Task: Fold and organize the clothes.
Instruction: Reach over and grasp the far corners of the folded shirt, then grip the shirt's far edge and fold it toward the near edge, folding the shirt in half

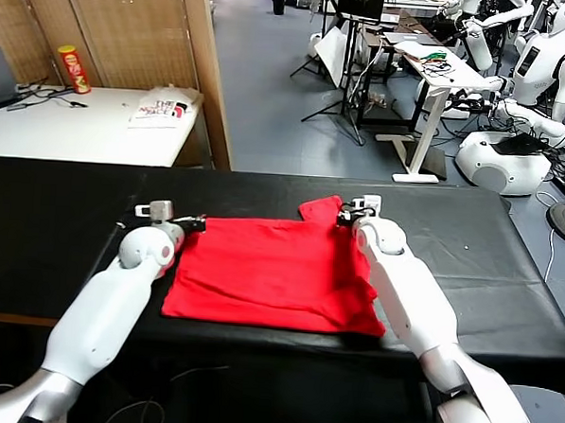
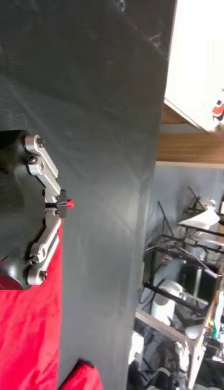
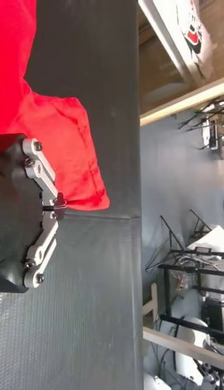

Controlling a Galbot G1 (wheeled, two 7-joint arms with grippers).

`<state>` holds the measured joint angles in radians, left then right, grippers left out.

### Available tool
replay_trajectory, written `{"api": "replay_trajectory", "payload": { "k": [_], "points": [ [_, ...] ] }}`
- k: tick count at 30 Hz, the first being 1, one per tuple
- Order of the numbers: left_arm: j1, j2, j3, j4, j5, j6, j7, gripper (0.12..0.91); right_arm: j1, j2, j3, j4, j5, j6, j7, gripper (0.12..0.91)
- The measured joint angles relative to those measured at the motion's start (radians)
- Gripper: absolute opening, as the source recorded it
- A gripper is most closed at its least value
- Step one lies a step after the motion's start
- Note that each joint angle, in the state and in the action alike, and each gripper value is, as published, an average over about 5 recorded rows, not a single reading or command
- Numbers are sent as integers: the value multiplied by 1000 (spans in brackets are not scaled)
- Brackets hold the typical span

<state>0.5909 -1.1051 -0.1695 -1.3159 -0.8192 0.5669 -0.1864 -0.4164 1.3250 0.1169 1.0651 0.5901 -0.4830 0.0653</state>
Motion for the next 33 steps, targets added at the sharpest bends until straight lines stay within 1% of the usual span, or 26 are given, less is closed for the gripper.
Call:
{"api": "replay_trajectory", "payload": {
  "k": [3, 6, 12, 19, 22, 25, 30, 33],
  "points": [
    [12, 8, -10, -20, -8, 0, -5, 128, -28, -23, 13, 57, 17, 15, -29, 128],
    [30, 25, -20, -53, -29, 3, -18, 128, -63, -55, 29, 126, 32, 17, -44, 128],
    [97, 80, -58, -178, -51, 4, -38, 128, -139, -127, 57, 255, 49, 14, -41, 128],
    [230, 157, -114, -348, -56, 4, -62, 128, -223, -190, 65, 373, 75, 5, -32, 128],
    [286, 186, -135, -404, -51, 4, -65, 128, -263, -212, 70, 431, 93, -10, -16, 128],
    [336, 209, -155, -451, -44, 7, -70, 128, -309, -236, 78, 497, 103, -40, 17, 128],
    [414, 238, -189, -527, -42, 14, -87, 128, -390, -279, 95, 615, 103, -111, 77, 128],
    [461, 248, -210, -576, -39, 17, -98, 128, -433, -301, 109, 675, 101, -151, 93, 128]
  ]
}}
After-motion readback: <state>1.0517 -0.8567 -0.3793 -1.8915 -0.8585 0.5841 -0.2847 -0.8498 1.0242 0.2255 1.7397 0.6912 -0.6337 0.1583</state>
